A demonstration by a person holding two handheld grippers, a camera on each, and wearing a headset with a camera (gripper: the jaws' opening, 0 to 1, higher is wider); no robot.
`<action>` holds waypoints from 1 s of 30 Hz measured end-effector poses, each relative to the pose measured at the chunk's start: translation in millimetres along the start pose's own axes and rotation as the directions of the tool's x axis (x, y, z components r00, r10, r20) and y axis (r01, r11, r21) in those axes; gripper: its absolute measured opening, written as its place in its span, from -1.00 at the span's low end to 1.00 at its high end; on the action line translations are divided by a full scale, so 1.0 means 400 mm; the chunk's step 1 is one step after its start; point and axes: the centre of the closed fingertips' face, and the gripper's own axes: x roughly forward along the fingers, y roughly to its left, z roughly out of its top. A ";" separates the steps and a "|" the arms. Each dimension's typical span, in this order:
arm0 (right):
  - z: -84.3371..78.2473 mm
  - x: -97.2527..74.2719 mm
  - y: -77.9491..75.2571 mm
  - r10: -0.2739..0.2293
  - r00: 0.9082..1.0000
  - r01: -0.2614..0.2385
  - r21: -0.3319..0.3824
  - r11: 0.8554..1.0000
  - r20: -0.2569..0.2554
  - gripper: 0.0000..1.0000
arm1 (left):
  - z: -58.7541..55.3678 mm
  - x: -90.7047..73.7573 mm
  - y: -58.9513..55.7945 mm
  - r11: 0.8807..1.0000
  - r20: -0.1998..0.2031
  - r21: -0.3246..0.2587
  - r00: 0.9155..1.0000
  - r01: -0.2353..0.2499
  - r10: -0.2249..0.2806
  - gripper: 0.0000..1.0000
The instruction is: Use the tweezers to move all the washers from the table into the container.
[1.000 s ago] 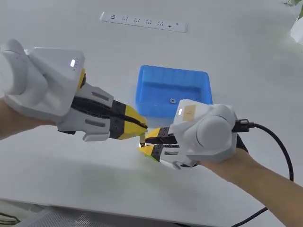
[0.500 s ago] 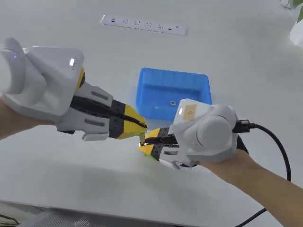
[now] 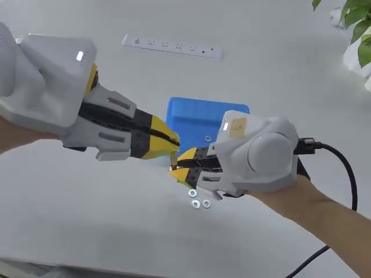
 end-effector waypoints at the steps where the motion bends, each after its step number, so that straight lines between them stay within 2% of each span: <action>1: 0.006 -0.007 -0.008 -0.011 1.000 0.011 -0.007 1.000 0.002 -0.81 | 0.009 -0.002 0.005 1.000 0.002 0.008 1.000 0.000 0.000 -0.90; 9: 0.045 -0.049 -0.076 -0.086 0.996 0.087 -0.032 0.996 0.018 -0.81 | 0.088 0.011 0.038 0.996 0.012 0.087 1.000 -0.004 0.003 -0.90; 11: 0.052 -0.053 -0.089 -0.098 0.995 0.099 -0.038 0.994 0.020 -0.81 | 0.102 0.016 0.044 0.995 0.014 0.100 1.000 -0.004 0.003 -0.90; 15: 0.064 -0.064 -0.128 -0.130 0.991 0.132 -0.043 0.990 0.028 -0.81 | 0.113 0.011 0.081 0.992 0.025 0.125 1.000 -0.014 0.011 -0.90; 20: 0.059 -0.068 -0.168 -0.158 0.987 0.159 -0.029 0.987 0.031 -0.81 | 0.108 0.014 0.126 0.990 0.040 0.135 0.999 -0.032 0.027 -0.90; 24: 0.037 -0.059 -0.199 -0.174 0.985 0.174 -0.020 0.984 0.013 -0.81 | 0.094 0.032 0.160 0.992 0.055 0.118 0.998 -0.041 0.035 -0.90; 28: 0.013 -0.047 -0.216 -0.177 0.984 0.177 -0.005 0.984 -0.004 -0.81 | 0.076 0.058 0.183 0.994 0.048 0.107 0.998 -0.034 0.029 -0.90; 30: -0.003 -0.040 -0.226 -0.177 0.984 0.177 0.005 0.984 -0.013 -0.81 | 0.051 0.074 0.204 0.994 0.044 0.101 0.999 -0.030 0.025 -0.90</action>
